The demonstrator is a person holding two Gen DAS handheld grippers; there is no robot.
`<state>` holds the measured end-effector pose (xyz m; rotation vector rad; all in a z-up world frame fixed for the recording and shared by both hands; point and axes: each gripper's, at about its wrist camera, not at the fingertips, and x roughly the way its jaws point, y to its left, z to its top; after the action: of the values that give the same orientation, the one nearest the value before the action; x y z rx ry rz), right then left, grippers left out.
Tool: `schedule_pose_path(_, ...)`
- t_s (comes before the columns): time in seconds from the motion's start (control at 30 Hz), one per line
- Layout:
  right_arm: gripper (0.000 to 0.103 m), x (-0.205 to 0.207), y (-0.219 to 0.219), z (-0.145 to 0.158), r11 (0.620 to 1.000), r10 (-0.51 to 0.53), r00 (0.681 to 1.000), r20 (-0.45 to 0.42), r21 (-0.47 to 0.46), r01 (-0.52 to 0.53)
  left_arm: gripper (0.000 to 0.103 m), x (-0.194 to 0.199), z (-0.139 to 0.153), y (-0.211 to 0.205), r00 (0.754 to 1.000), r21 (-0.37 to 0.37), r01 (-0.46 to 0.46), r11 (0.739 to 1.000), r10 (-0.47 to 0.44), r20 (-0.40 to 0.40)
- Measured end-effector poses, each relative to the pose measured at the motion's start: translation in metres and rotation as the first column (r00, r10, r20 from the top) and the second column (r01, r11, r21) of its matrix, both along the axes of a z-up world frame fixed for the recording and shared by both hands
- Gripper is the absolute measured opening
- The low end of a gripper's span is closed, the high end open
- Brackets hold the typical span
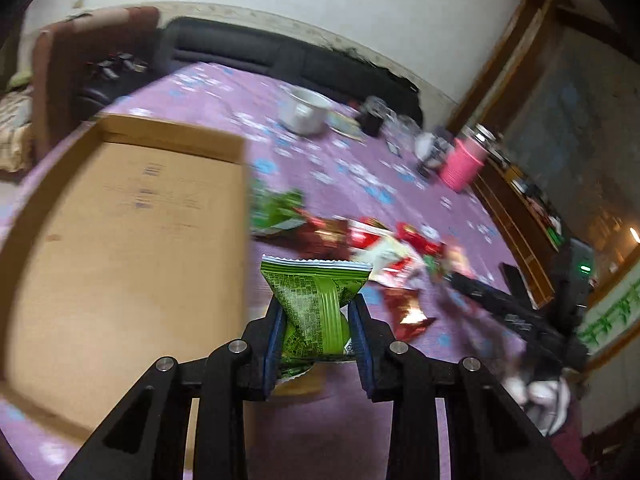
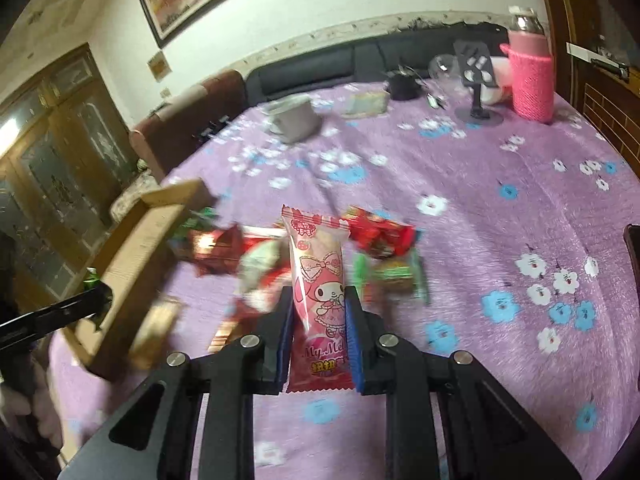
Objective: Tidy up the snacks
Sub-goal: 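Carry both packets over the cardboard box and open both grippers to drop them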
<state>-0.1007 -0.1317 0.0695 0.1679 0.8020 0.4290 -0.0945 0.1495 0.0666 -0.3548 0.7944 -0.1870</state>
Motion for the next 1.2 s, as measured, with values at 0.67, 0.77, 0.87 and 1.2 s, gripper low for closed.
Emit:
schedule_pose_path(0.67,0.023,-0.044,0.243,0.020,0.899,0.438,0.889,-0.130,0.068,-0.433,0.033,-0.030,-0.037,0.144,0.945,0.074,-0.317,0.946,0.321,-0.061)
schedule_pose_path(0.77,0.023,-0.046,0.270,0.005,0.889,0.457,0.874,-0.164,0.046,-0.456,0.034,-0.033,-0.035,0.149,0.947,0.048,-0.314,0.948,0.316,-0.053)
schedule_pose_path(0.87,0.024,-0.048,0.285,-0.005,0.885,0.461,0.869,-0.180,0.025,-0.464,0.047,-0.042,-0.033,0.156,0.940,0.018,-0.337,0.941,0.337,-0.048)
schedule_pose_path(1.2,0.041,-0.059,0.248,0.023,0.908,0.417,0.906,-0.074,-0.001,-0.418,0.061,-0.064,-0.010,0.167,0.923,-0.090,-0.383,0.919,0.385,0.003)
